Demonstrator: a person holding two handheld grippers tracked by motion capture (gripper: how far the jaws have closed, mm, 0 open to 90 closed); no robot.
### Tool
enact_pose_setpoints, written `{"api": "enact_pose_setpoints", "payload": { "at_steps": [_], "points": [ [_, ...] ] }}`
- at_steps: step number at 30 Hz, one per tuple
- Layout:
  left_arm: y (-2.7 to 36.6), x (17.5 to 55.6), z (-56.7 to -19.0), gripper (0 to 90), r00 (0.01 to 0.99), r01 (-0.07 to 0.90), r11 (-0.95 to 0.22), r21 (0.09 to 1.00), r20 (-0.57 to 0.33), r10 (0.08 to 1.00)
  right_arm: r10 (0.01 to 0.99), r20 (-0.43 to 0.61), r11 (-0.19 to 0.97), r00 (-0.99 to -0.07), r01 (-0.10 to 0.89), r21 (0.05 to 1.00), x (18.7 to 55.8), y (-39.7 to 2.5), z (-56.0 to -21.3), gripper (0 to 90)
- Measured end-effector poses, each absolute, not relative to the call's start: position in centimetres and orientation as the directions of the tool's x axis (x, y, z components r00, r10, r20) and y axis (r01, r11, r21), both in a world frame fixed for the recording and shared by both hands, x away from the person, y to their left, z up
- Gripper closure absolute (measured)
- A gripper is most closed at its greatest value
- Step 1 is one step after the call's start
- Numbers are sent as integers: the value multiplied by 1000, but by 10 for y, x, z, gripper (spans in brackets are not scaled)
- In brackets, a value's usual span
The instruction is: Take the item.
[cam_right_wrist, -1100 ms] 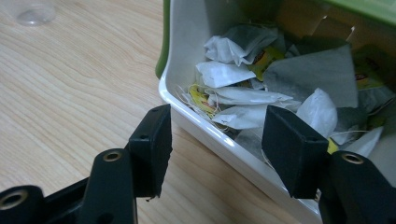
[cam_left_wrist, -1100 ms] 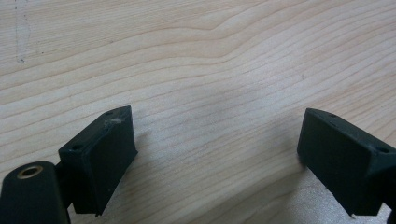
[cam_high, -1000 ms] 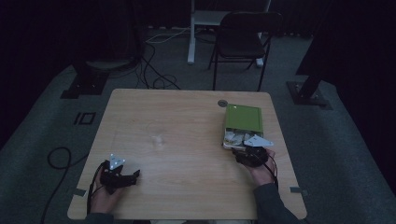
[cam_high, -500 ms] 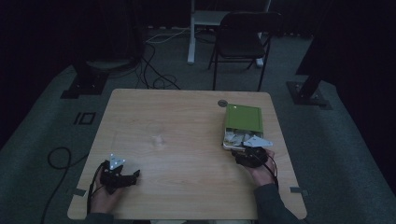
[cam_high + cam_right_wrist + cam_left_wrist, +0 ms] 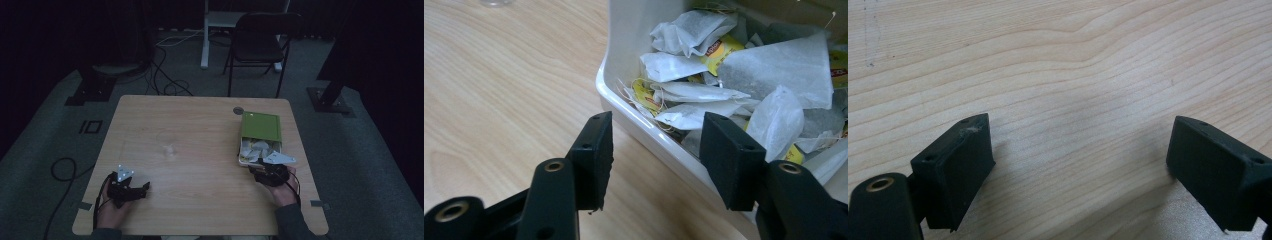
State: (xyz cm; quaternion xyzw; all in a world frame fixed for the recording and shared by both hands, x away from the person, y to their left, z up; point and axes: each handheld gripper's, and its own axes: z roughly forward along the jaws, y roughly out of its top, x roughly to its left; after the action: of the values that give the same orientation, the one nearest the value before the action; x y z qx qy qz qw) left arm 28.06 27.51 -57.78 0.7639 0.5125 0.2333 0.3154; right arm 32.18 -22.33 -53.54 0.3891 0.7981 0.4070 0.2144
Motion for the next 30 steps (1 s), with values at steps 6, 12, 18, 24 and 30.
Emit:
{"api": "enact_pose_setpoints", "payload": {
  "at_steps": [6, 12, 18, 24, 30],
  "points": [
    [275, 281, -578, 121, 366, 636, -276, 721, 33, 930, 778, -17, 374, -628, 440, 816, 309, -227, -533, 612],
    [275, 281, -578, 121, 366, 636, -276, 721, 33, 930, 829, -25, 314, -559, 428, 847, 309, -231, -526, 755],
    [275, 281, -578, 121, 366, 636, -276, 721, 33, 930, 875, -80, 304, -477, 412, 859, 310, -227, -520, 780],
    [275, 281, -578, 121, 366, 636, -276, 721, 33, 930, 914, -176, 331, -367, 421, 844, 314, -217, -523, 794],
    [275, 281, -578, 121, 366, 636, -276, 721, 33, 930, 929, -216, 335, -301, 433, 837, 318, -211, -525, 784]
  ]
}}
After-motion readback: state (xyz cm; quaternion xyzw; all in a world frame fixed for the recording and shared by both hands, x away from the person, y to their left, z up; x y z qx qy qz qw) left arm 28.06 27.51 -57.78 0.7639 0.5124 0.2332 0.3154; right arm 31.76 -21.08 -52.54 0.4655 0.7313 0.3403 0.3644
